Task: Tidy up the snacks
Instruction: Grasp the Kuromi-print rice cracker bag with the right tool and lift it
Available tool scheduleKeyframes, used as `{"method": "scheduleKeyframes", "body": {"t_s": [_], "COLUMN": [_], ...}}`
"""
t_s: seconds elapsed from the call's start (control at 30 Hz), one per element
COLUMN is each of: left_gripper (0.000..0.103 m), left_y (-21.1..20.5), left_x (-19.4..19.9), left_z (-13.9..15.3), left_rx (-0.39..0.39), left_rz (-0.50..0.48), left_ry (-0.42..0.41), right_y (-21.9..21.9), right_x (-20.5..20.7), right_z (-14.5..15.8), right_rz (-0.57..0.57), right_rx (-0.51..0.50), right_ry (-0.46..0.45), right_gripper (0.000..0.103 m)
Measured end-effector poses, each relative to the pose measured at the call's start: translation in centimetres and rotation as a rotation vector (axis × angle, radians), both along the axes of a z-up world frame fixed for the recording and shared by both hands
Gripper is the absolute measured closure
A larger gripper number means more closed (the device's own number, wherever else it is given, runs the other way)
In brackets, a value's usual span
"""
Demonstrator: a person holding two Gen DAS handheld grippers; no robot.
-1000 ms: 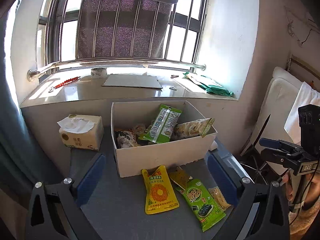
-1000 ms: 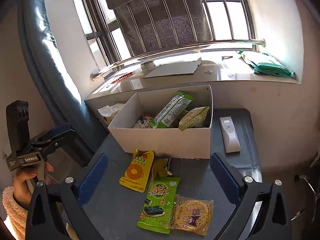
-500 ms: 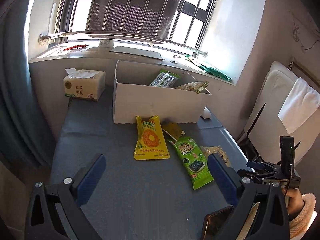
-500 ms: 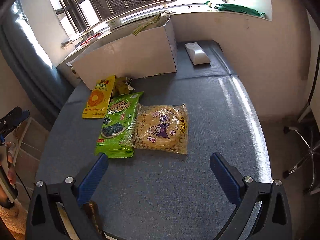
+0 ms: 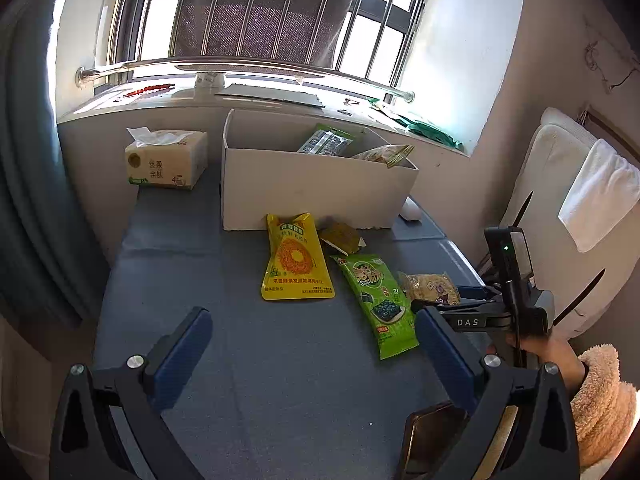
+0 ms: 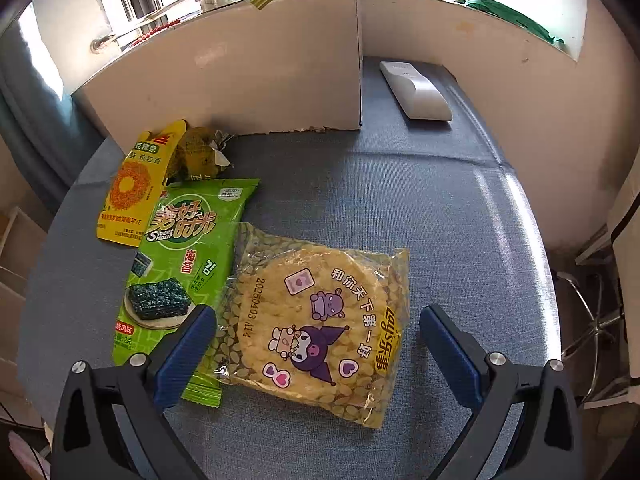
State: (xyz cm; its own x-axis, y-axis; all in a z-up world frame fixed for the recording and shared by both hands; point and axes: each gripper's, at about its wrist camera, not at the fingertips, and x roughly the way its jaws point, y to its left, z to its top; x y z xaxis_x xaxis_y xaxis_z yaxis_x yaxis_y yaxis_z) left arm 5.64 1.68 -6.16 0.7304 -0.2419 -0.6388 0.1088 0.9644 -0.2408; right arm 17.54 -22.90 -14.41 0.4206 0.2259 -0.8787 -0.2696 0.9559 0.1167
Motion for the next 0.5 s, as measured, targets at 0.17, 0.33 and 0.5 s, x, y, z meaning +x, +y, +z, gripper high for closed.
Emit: {"method": "scheduleKeyframes", "body": {"t_s": [0.17, 0.33, 0.5], "left_gripper": [0.000, 0.000, 0.000], "left_y": [-0.4, -1.1, -1.7], "left_x": [0.2, 1.2, 4.6], "left_z": [-0.6, -1.0, -2.5], "left_rx": [0.016, 0.042, 0.101], "left_rz": [-0.014, -0.029, -0.038], "left_ry": [0.012, 0.023, 0.071], "right_y": [-0.8, -1.6, -3.1], "right_x": [-0.2, -0.9, -1.9], "right_z": [0.3, 0.6, 3.1], "right_rz": [-0.001, 0.024, 0.002], "right_rx": [0.014, 0.039, 0.061], "right_ry": [-0.030, -0.026, -0.079], "right_gripper": [0.027, 0.030, 0.086]}}
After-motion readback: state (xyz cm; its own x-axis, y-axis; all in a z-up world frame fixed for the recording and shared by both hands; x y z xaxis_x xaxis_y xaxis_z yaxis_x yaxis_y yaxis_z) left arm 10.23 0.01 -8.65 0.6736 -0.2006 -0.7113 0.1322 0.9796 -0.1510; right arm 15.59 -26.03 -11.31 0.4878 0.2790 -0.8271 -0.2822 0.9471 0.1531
